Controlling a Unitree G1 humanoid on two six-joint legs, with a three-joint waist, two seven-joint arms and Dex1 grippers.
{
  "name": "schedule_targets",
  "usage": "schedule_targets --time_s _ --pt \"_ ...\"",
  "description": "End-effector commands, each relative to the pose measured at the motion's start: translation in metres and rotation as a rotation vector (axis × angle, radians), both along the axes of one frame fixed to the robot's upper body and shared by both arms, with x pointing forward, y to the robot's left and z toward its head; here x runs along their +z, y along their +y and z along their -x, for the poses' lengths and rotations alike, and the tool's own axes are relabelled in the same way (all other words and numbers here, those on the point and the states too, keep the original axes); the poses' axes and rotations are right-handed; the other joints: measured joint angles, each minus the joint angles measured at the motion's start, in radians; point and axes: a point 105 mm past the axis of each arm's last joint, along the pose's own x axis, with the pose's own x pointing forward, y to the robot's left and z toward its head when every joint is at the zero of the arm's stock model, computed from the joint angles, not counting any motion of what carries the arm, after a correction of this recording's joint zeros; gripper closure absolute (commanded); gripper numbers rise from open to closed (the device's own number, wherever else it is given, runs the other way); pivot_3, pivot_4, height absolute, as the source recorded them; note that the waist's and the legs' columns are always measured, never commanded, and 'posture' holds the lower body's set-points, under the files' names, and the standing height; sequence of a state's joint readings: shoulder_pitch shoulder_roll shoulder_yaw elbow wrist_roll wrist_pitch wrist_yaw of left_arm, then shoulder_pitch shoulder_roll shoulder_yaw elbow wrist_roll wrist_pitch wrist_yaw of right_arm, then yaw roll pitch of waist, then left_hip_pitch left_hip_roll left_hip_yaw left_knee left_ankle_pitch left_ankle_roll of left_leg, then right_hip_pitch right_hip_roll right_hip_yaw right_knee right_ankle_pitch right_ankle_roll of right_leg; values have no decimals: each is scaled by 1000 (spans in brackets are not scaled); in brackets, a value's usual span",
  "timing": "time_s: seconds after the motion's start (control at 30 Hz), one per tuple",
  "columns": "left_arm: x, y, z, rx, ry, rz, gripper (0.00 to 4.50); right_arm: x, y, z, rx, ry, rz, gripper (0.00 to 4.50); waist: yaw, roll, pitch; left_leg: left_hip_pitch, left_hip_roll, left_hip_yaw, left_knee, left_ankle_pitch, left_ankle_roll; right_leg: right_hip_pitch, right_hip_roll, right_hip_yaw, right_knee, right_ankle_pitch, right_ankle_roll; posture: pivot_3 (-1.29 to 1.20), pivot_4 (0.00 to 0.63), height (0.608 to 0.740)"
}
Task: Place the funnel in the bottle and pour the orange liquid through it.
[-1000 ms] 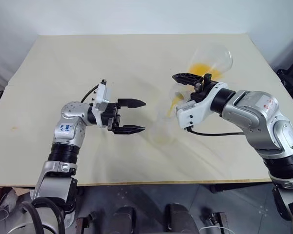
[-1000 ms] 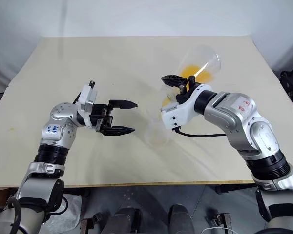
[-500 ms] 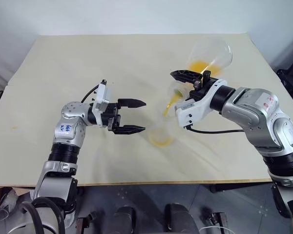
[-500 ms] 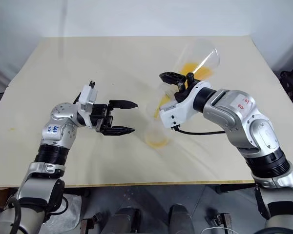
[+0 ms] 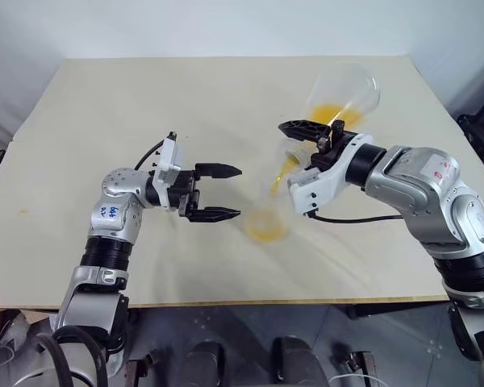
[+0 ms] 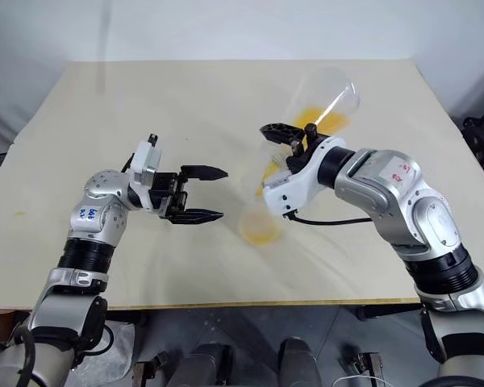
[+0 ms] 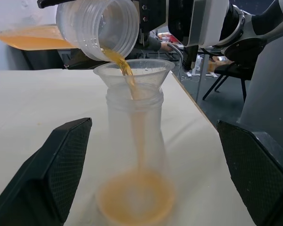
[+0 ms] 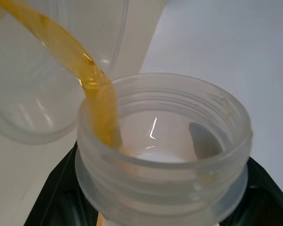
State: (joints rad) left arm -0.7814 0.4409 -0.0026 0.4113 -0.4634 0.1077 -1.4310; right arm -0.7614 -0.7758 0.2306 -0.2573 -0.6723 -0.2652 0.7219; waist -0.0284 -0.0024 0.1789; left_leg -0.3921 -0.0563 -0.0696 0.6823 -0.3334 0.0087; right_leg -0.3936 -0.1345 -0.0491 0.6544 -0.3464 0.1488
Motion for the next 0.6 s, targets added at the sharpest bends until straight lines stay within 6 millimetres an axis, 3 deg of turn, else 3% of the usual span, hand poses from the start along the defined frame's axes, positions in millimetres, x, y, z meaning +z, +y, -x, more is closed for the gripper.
schedule_targets --time_s 0.03,0.6 --pt "11 -2 0 -9 -50 3 0 16 1 5 18 -74 -9 2027 0 0 0 0 0 0 0 0 0 0 0 0 0 0 0 0 150 740" --pt "11 -2 -1 -10 -50 4 0 19 1 3 17 -102 -2 2027 0 0 0 0 0 0 0 0 0 0 0 0 0 0 0 0 150 740"
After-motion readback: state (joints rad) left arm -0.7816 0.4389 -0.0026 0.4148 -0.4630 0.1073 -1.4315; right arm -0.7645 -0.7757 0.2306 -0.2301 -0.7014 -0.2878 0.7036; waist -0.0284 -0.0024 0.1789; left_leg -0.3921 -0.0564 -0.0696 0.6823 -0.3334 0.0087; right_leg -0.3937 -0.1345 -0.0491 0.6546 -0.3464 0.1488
